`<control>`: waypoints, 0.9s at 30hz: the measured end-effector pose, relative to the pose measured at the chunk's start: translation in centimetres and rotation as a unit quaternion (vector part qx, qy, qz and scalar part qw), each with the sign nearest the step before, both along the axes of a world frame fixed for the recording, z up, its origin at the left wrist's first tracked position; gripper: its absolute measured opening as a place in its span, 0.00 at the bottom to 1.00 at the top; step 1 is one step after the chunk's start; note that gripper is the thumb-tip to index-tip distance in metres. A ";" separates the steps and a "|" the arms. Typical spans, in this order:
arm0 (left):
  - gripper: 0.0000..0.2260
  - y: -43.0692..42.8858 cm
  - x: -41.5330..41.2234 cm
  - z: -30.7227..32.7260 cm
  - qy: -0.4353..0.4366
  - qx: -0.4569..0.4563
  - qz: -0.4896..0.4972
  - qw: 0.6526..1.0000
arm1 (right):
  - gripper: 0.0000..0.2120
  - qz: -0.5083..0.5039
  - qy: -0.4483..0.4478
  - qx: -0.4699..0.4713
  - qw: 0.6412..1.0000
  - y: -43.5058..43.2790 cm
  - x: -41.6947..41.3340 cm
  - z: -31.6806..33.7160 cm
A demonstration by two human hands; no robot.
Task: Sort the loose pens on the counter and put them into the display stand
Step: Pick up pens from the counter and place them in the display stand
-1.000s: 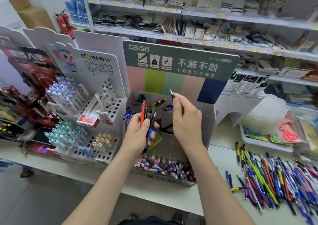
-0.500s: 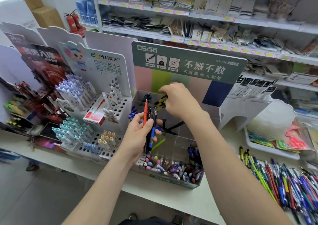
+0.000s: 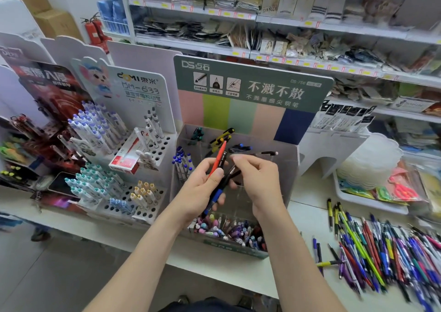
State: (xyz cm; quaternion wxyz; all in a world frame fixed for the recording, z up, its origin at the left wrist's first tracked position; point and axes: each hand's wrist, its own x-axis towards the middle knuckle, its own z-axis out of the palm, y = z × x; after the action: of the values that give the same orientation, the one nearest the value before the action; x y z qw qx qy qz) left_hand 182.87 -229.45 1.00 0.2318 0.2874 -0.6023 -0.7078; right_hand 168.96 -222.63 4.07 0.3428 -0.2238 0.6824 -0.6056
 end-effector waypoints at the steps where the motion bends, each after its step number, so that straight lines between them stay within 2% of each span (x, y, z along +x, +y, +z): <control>1: 0.10 0.2 -0.2 0.0 -0.016 -0.011 -0.006 1.000 | 0.08 -0.033 0.002 -0.013 0.999 0.1 -0.4 -0.1; 7: 0.09 1.1 -1.3 -0.1 -0.033 -0.002 0.030 0.999 | 0.10 -0.211 0.123 -0.127 0.961 1.9 -1.5 -0.1; 9: 0.09 1.0 -1.6 0.1 -0.029 0.002 0.049 0.998 | 0.09 -0.228 0.118 -0.167 0.952 2.7 -1.1 0.1; 12: 0.10 1.0 -2.2 0.2 -0.014 0.019 0.084 0.996 | 0.04 -0.190 0.077 -0.197 0.959 3.4 -0.2 0.0; 14: 0.11 0.9 -2.5 0.2 -0.002 0.025 0.112 0.993 | 0.02 -0.137 0.050 -0.168 0.975 3.8 0.0 -0.6; 17: 0.11 0.6 -2.7 0.4 0.019 0.019 0.137 0.990 | 0.14 -0.018 0.036 -0.072 0.997 4.1 -0.6 -1.5; 19: 0.14 0.7 -2.9 0.7 0.021 -0.008 0.109 0.994 | 0.22 0.070 0.046 -0.021 0.996 4.0 -1.1 -1.8; 21: 0.17 1.0 -3.1 1.0 0.018 -0.038 0.067 0.997 | 0.26 0.127 0.093 0.012 0.987 3.7 -1.4 -2.0; 24: 0.21 1.5 -3.3 1.3 0.006 -0.063 0.030 0.998 | 0.22 0.113 0.126 0.032 0.985 3.0 -1.3 -1.7; 27: 0.25 1.6 -3.1 1.8 -0.015 -0.082 0.003 0.996 | 0.11 0.019 0.054 -0.010 0.998 3.0 -1.0 -1.4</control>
State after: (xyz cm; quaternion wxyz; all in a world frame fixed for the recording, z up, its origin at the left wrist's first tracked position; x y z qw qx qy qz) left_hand 179.75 -227.85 2.84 0.2478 0.2801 -0.6609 -0.6507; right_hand 167.97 -219.62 2.67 0.3146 -0.2728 0.6896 -0.5925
